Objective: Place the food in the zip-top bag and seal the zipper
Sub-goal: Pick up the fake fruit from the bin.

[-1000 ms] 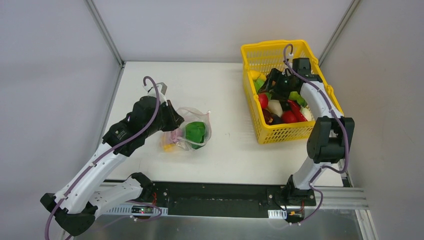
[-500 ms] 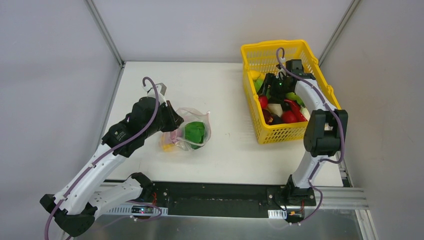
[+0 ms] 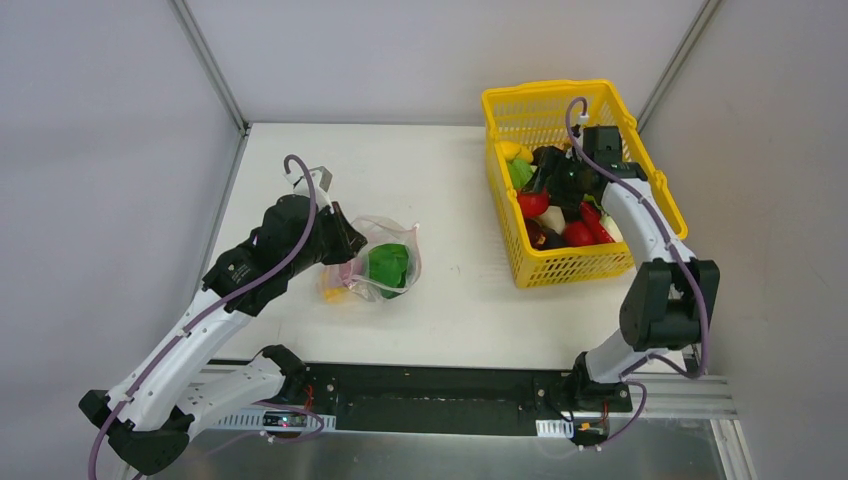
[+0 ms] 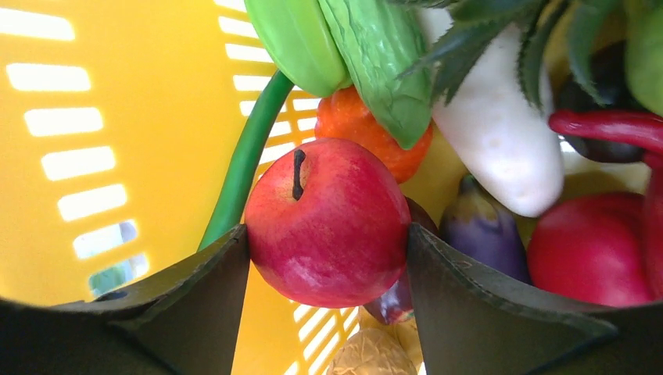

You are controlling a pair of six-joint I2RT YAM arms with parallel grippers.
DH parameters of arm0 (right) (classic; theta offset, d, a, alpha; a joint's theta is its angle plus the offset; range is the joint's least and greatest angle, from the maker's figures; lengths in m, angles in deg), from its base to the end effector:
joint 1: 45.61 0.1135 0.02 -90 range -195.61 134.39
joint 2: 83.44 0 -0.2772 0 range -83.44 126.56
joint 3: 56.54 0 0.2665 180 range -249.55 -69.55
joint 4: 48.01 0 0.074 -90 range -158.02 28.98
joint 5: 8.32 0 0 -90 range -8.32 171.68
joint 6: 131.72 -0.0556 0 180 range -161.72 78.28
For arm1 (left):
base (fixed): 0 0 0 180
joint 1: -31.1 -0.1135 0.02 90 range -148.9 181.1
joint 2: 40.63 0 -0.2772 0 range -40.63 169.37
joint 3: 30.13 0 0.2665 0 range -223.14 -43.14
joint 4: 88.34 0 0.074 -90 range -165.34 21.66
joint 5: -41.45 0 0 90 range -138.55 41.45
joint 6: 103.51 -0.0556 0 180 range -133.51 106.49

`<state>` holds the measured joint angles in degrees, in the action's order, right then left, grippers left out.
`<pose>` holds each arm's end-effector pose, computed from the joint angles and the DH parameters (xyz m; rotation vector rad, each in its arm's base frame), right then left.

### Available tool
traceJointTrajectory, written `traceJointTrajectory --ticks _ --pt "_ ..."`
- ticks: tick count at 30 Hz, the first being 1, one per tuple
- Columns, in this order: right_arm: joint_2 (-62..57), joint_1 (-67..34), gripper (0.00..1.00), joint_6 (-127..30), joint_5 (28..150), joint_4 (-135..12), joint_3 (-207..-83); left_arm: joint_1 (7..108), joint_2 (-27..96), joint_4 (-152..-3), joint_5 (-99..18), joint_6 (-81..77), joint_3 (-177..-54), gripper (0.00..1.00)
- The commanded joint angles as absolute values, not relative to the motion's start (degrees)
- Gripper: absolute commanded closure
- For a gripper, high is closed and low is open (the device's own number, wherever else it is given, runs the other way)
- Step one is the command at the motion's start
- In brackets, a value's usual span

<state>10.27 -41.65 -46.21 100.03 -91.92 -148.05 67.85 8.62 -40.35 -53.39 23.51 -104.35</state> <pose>0.3900 0.0445 0.2885 -0.1429 2.3646 0.4509 0.1629 -0.1158 0.3854 -0.0621 2.0490 -0.7445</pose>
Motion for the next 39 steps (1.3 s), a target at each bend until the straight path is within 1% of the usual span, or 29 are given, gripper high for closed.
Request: traceJointTrajectory --ticks 1,10,11,15,21,26,29,32,39 --pt "1.95 -41.57 0.50 -48.33 94.35 -85.58 -144.09 67.93 8.19 -42.70 -52.90 24.62 -104.05 1.00" --pt "-10.76 -41.66 0.53 -52.20 94.39 -78.57 -139.04 67.93 8.81 -42.73 -51.25 24.19 -104.64 1.00" --pt "-13.57 -41.66 0.53 -52.82 95.52 -77.50 -138.32 67.93 8.76 -42.73 -51.18 24.11 -104.80 1.00" --pt "-17.07 -41.66 0.53 -54.10 98.33 -77.00 -138.28 67.93 8.70 -42.73 -50.92 23.93 -105.01 1.00" --pt "-19.98 -41.61 0.52 -57.36 109.61 -74.13 -138.13 67.95 8.42 -43.20 -50.37 24.18 -104.35 1.00" --pt "-21.16 -40.62 0.52 -65.40 123.81 -63.03 -135.20 67.94 8.58 -43.43 -49.49 24.36 -104.22 1.00" --pt "-20.99 -37.16 0.53 -66.13 127.13 -59.81 -135.08 67.98 8.59 -43.83 -49.26 24.53 -104.15 1.00" --pt "-20.25 -32.48 0.52 -63.04 128.97 -60.70 -136.19 67.94 8.65 -44.42 -48.73 24.71 -104.17 1.00" --pt "-16.67 -17.43 0.53 -49.28 126.07 -71.64 -141.10 67.93 9.02 -45.29 -46.91 25.53 -104.60 1.00"
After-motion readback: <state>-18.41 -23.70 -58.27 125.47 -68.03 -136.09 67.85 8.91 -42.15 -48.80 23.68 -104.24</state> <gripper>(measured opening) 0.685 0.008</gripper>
